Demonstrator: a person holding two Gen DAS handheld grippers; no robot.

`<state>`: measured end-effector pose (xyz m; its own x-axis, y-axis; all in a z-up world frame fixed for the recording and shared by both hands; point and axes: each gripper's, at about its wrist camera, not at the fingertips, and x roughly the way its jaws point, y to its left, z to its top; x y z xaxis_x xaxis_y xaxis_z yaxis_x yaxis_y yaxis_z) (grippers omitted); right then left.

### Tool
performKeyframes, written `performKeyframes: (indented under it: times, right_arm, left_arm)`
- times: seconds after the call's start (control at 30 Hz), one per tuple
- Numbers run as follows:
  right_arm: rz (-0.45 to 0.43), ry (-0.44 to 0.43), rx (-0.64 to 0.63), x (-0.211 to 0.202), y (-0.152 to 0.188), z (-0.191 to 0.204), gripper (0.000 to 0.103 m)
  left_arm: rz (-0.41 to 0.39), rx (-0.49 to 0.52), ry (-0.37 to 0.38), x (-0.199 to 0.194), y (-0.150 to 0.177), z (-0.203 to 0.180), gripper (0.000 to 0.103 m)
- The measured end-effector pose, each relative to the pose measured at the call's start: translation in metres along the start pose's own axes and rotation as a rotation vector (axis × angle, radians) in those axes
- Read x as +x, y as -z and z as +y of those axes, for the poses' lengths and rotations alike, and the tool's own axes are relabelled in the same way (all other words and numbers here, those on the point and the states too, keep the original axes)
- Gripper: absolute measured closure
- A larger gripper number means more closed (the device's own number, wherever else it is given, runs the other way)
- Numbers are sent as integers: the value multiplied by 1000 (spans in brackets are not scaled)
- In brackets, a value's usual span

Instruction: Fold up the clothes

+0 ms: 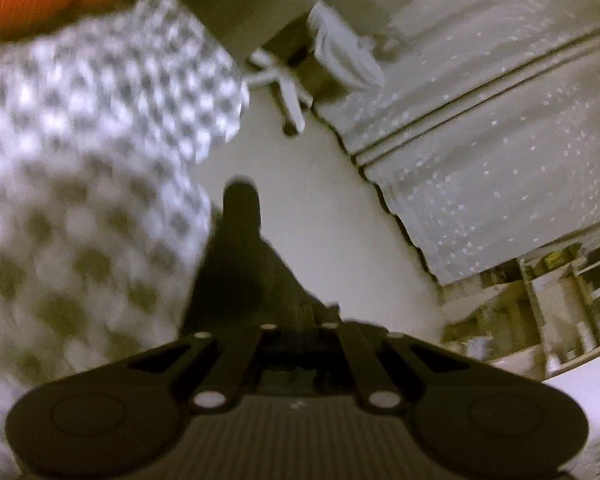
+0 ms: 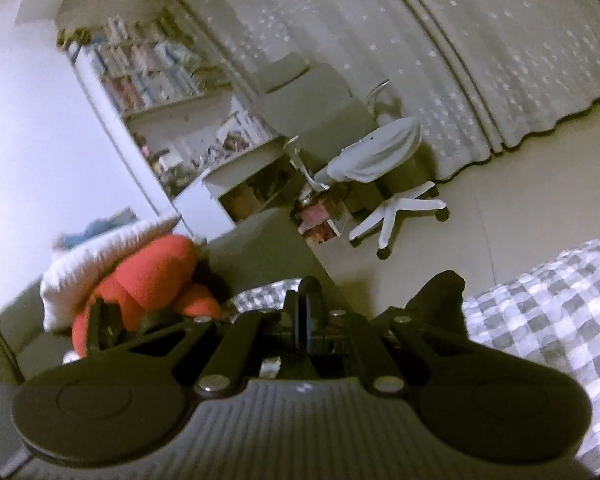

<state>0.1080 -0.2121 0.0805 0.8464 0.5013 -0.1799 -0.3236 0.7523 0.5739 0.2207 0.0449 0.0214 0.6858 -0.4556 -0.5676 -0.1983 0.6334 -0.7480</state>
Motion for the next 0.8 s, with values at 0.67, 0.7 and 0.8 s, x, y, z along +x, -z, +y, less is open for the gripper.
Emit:
performKeyframes:
  times: [0.67,0.7,0.8]
  right_arm:
    - [-52,34,-2,-6,-5,1,99]
    - [-53,33,-1,-6,-5,1,99]
    - [-56,31,5,-7,-5,1,99]
  left_arm:
    - [197,-262,138,30,47,3,62]
    - [199,-266,138,30,48,3,62]
    - [202,-279,138,32,50,1,62]
